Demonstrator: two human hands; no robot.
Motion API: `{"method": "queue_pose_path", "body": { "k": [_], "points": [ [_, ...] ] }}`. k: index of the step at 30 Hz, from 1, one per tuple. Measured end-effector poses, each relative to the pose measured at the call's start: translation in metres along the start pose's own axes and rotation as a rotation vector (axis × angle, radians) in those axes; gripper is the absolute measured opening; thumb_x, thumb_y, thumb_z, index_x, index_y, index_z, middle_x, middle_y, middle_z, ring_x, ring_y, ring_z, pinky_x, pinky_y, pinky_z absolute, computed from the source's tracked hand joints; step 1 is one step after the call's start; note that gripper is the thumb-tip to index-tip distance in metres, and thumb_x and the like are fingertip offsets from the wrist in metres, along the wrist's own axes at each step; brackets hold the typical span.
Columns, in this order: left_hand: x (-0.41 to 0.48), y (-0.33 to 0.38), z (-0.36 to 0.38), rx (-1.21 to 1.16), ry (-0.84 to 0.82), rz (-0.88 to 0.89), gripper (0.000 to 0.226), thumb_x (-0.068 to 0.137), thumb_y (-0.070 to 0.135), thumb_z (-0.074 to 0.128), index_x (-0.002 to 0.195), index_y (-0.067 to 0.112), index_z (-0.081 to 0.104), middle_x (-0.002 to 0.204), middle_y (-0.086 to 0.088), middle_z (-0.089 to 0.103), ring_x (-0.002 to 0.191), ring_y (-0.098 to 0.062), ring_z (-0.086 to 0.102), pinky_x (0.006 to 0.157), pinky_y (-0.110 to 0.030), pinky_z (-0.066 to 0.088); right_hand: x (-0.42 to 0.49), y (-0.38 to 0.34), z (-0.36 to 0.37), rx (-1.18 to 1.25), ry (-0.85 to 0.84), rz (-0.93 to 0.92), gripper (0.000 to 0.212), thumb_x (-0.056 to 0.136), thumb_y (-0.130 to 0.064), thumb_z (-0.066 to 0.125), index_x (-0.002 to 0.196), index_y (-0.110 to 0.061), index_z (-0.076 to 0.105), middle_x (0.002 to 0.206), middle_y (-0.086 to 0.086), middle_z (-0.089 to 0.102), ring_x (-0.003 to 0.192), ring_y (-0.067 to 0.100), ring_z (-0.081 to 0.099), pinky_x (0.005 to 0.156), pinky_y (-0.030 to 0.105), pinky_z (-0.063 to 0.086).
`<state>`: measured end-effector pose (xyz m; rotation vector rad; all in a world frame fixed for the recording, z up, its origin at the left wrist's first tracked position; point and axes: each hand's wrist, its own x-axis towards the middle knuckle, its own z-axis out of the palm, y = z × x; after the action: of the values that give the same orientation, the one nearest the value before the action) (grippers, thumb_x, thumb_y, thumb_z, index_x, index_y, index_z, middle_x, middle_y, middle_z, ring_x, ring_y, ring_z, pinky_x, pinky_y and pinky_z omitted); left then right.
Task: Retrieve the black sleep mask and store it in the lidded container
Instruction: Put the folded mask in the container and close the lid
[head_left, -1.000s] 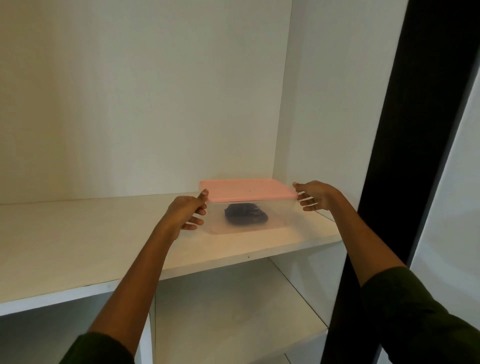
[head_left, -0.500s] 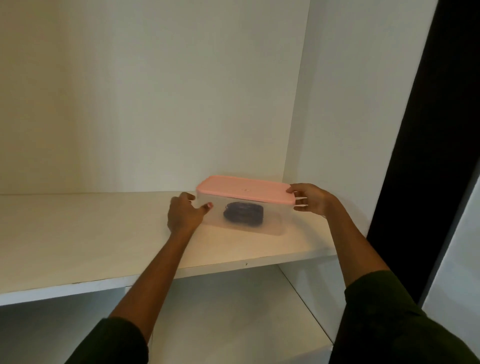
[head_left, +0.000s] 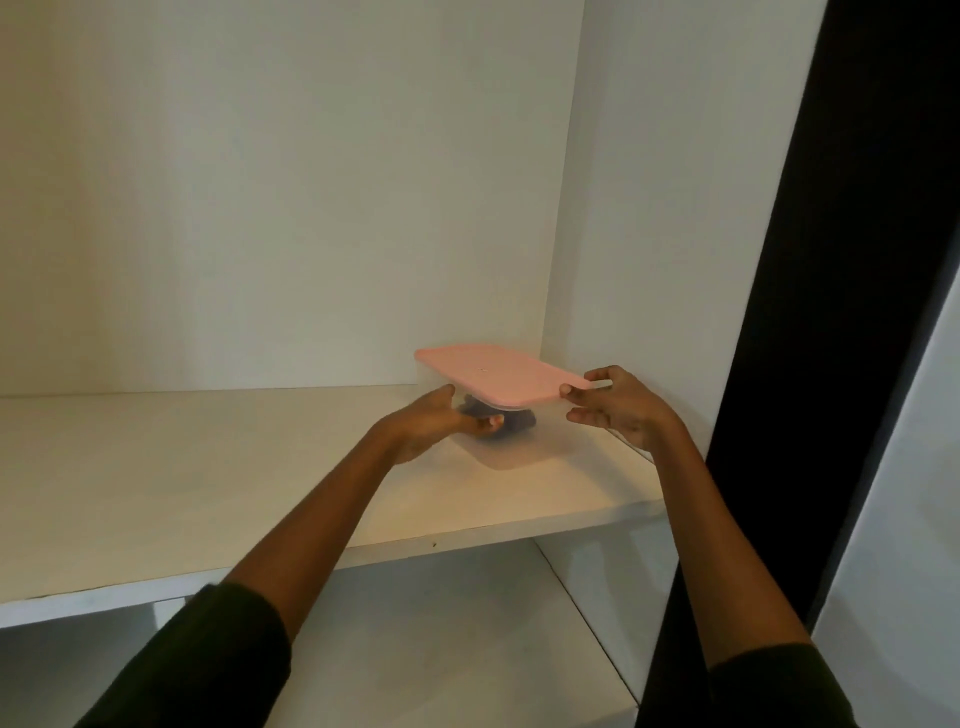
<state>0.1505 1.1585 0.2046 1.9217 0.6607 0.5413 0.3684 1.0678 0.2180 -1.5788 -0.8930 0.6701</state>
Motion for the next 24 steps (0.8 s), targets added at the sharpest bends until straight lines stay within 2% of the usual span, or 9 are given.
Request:
{"method": "queue_pose_path", "body": {
  "k": [3,6,7,9,11,14,19,24],
  "points": [
    [0.032,-0.001,0.006,-0.029,-0.06,-0.046,0.086,0.081,0.0,0.068,0.147,0.02,0.017,0.154,-0.005,0.027,0.14,-0.025,0.028,0.112,-0.039,0.029,0.004,0.006,0.0,-0.158,0.177,-0.063,0.063,0.077,-0.028,0.076,0.126,-0.009,0.042,0.118,0.01,0.052,0.093,0.026,0.065,0.075,0.029,0.055],
    [0.057,0.0,0.017,-0.049,-0.105,-0.021,0.094,0.078,-0.006,0.068,0.148,0.018,0.011,0.15,-0.004,0.031,0.131,-0.018,0.033,0.1,-0.028,0.037,0.014,0.012,0.003,-0.323,0.352,-0.213,0.054,0.079,-0.03,0.074,0.121,-0.005,0.051,0.111,0.007,0.055,0.09,0.025,0.063,0.062,0.024,0.054],
    [0.064,-0.001,0.021,-0.047,-0.099,-0.012,0.094,0.077,-0.006,0.069,0.148,0.017,0.01,0.148,-0.005,0.033,0.128,-0.018,0.035,0.097,-0.026,0.038,0.019,0.014,0.004,-0.406,0.399,-0.279,0.049,0.08,-0.028,0.073,0.119,-0.005,0.055,0.112,0.008,0.058,0.091,0.026,0.062,0.064,0.027,0.056],
    [0.077,-0.002,0.028,-0.041,-0.037,0.005,0.092,0.078,-0.006,0.069,0.147,0.015,0.011,0.146,-0.009,0.035,0.121,-0.019,0.039,0.095,-0.027,0.041,0.027,0.016,0.005,-0.556,0.42,-0.363,0.04,0.083,-0.025,0.07,0.116,-0.003,0.063,0.119,0.015,0.063,0.103,0.03,0.061,0.085,0.036,0.054],
    [0.089,-0.006,0.031,-0.018,0.048,0.022,0.09,0.078,-0.002,0.069,0.147,0.014,0.014,0.144,-0.01,0.037,0.121,-0.021,0.04,0.1,-0.033,0.042,0.03,0.017,0.008,-0.636,0.377,-0.384,0.038,0.086,-0.021,0.067,0.117,0.0,0.065,0.121,0.017,0.065,0.11,0.03,0.061,0.095,0.032,0.046],
    [0.104,-0.011,0.031,0.009,0.126,0.02,0.089,0.077,0.005,0.072,0.146,0.015,0.017,0.142,-0.01,0.042,0.128,-0.026,0.041,0.107,-0.039,0.04,0.037,0.019,0.012,-0.682,0.352,-0.396,0.04,0.086,-0.014,0.066,0.123,-0.001,0.061,0.126,0.016,0.064,0.115,0.029,0.061,0.099,0.028,0.043],
    [0.127,-0.009,0.036,0.078,0.123,-0.01,0.088,0.074,0.007,0.075,0.143,0.014,0.021,0.136,-0.008,0.046,0.126,-0.025,0.045,0.103,-0.038,0.043,0.051,0.02,0.01,-0.73,0.429,-0.386,0.027,0.089,-0.004,0.059,0.115,0.002,0.065,0.118,0.018,0.067,0.108,0.028,0.063,0.093,0.027,0.048],
    [0.13,-0.014,0.039,0.122,0.173,-0.003,0.087,0.076,0.013,0.075,0.143,0.014,0.02,0.138,-0.009,0.047,0.125,-0.028,0.046,0.102,-0.038,0.043,0.057,0.018,0.011,-0.777,0.457,-0.363,0.029,0.088,-0.005,0.062,0.116,0.003,0.064,0.119,0.019,0.066,0.109,0.03,0.063,0.095,0.029,0.048]
  ]
}}
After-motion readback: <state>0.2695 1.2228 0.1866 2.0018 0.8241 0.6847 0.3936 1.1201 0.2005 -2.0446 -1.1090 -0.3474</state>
